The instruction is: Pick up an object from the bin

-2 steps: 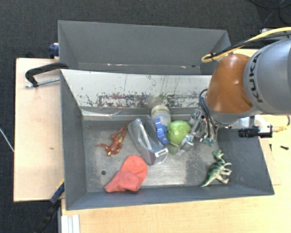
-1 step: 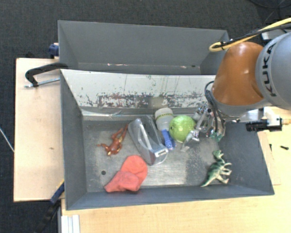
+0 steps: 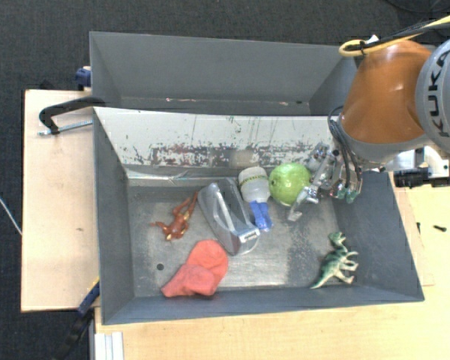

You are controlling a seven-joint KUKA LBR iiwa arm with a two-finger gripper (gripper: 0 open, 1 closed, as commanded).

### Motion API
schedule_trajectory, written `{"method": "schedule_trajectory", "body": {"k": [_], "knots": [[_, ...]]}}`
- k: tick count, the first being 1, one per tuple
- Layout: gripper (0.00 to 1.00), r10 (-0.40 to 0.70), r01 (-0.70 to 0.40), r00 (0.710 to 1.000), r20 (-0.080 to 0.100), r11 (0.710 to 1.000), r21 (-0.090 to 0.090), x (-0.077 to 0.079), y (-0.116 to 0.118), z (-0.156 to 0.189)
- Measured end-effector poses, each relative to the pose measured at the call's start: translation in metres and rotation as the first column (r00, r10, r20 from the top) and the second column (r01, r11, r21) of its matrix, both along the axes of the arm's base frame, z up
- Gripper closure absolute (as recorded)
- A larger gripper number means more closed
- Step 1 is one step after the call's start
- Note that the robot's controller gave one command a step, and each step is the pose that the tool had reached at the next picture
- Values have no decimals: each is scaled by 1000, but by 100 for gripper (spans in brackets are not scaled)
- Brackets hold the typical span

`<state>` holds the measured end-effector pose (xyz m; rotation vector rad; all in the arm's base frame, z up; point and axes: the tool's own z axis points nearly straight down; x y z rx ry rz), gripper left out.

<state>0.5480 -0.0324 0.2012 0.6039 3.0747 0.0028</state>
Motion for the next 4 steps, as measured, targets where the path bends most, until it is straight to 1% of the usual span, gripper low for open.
{"method": "schedule_trajectory", "body": {"k": [1, 2, 3, 4], "knots": [[0, -83, 83, 997, -6, 997, 2, 9, 18, -56], [0, -83, 83, 997, -7, 997, 1, 9, 19, -59], [0, -79, 79, 997, -1, 997, 2, 13, 18, -64], [0, 27, -27, 1000, -4, 1000, 0, 11, 16, -127]]}}
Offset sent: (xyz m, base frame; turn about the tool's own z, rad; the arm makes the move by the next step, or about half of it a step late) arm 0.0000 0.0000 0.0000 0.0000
